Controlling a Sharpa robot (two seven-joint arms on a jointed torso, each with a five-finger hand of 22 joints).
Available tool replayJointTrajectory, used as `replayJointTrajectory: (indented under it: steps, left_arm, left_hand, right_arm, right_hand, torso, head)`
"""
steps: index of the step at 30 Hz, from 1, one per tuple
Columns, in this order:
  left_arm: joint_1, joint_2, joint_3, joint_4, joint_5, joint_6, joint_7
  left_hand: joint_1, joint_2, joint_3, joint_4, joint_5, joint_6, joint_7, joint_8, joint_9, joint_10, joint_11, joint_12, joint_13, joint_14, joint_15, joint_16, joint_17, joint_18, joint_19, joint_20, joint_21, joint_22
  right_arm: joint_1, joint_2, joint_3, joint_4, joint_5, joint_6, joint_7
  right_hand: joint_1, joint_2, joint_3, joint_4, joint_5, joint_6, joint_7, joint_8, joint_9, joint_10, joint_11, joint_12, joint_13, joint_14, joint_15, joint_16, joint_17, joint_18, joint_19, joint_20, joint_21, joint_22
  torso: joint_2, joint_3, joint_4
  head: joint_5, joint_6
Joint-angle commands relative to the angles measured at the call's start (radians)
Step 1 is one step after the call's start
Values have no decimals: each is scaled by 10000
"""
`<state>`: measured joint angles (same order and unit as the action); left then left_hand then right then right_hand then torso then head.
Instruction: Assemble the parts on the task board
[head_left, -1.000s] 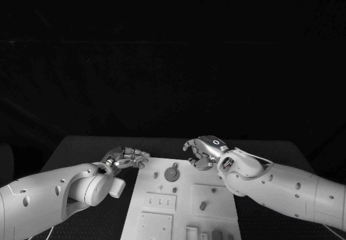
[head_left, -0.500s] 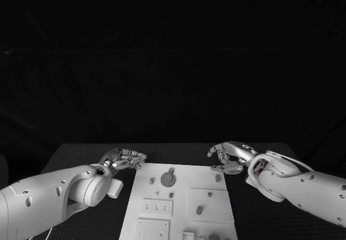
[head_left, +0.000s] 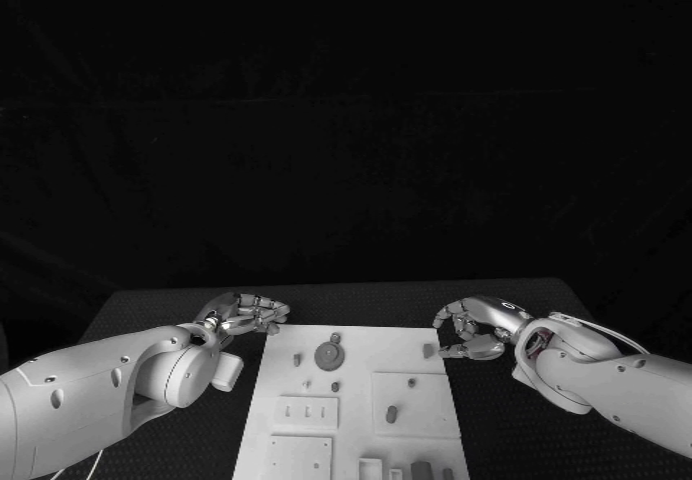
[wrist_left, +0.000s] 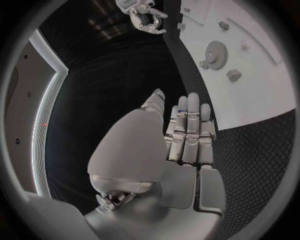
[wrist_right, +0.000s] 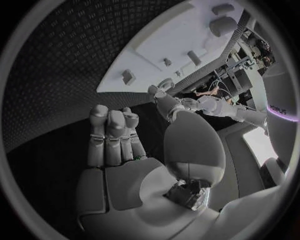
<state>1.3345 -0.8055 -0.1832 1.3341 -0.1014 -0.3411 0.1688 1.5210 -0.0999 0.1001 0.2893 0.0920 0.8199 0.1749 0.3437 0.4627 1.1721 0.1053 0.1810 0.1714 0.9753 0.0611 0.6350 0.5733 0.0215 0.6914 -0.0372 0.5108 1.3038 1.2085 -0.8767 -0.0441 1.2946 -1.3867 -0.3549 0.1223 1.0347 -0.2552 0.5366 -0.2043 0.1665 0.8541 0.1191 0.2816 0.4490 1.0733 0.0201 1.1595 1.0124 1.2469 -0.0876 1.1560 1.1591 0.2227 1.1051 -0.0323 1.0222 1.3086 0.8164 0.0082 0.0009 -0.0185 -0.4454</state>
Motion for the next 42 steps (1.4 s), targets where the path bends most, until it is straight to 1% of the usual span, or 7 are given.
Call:
replayJointTrajectory:
  steps: [1, 3, 7, 25, 32, 37, 42]
  left_arm:
    - [-3, 105, 7, 20, 14, 213, 145]
    - [-4, 116, 7, 47, 14, 256, 132]
    - [-18, 110, 7, 75, 13, 280, 126]
    - [-50, -66, 11, 392, 13, 595, 279]
    - [-45, -263, 34, 670, 12, 946, 671]
    - [-44, -293, 35, 734, 11, 1181, 705]
    - [-43, -273, 36, 773, -8, 1347, 758]
  left_hand:
    - [26, 53, -51, -5, -21, 34, 25, -32, 12, 90, -12, 31, 12, -51, -5, 60, -11, -51, 23, -15, 46, -10]
    - [25, 53, -53, -5, -23, 33, 26, -33, 12, 89, -12, 30, 13, -53, -4, 59, -11, -52, 22, -14, 45, -10]
    - [19, 54, -60, -4, -27, 31, 27, -38, 13, 86, -11, 27, 13, -58, -2, 57, -13, -54, 18, -13, 43, -11]
    - [17, 93, -75, -10, -34, 40, 23, -49, 28, 96, -15, 22, 23, -88, 8, 39, -27, -57, 0, -8, 36, -18]
    - [167, 261, -79, -34, -20, 101, -8, -55, 72, 158, -46, 28, 54, -197, 56, -81, -100, -49, -54, 29, -3, -52]
    - [265, 334, -132, -21, -13, 130, -22, -74, 107, 172, -47, 3, 67, -283, 102, -297, -208, -38, -87, 76, -74, -123]
    - [474, 590, -178, -16, 5, 139, -132, -138, 163, 2, -54, -222, 13, -768, 261, -1120, -518, 12, -160, 221, -246, -290]
  right_arm:
    - [-199, 23, -3, -169, -219, 198, 125]
    - [-286, 129, -3, -324, -218, 182, 128]
    - [-460, 301, -2, -585, -217, 88, 140]
    - [-835, 946, 1, -1372, 67, -1024, 104]
    - [-843, 1096, 2, -1690, 277, -950, 254]
    - [-874, 1153, 2, -1613, 348, -1027, 317]
    - [-882, 1236, 2, -1665, 349, -1049, 319]
  right_hand:
    - [-124, 2, -125, -5, 87, 27, 132, -44, -13, -73, 4, 59, -15, -77, 3, -20, 16, 391, -85, -14, -57, 127]
    - [-131, 4, -185, -9, 127, 15, 123, -49, -16, -79, -10, 63, -21, -83, -3, -18, 17, 391, -91, -12, -62, 125]
    - [-122, 21, -227, -11, 149, -16, 115, -64, -23, -85, -19, 66, -29, -91, -11, -18, 17, 391, -93, -12, -69, 121]
    - [138, 150, -144, 65, -51, -84, 108, -96, -50, -33, -30, 123, -67, -33, -32, 24, 19, 391, 25, -51, -70, 89]
    - [261, 160, 11, 187, -206, -72, 113, -92, -61, -48, -22, 127, -100, -38, -21, 13, 8, 391, 43, -51, -100, 72]
    - [405, 208, 177, 250, -399, -25, 71, -67, -62, -64, -60, 133, -123, -50, -55, 8, 4, 391, 37, -42, -117, 72]
    - [567, 214, 391, 327, -628, 16, 53, -46, -69, -43, -80, 157, -146, -30, -75, 20, 1, 391, 60, -40, -111, 83]
  torso:
    - [1, -22, 32]
    - [4, -39, 69]
    - [17, -9, 50]
    - [5, -66, 65]
    - [0, -70, 47]
    - [-10, -57, 53]
    - [-2, -68, 72]
  head:
    - [-201, -88]
    - [-244, -120]
    - [-233, -163]
    - [-246, -369]
    - [-292, -391]
    - [-279, -435]
    - [-300, -395]
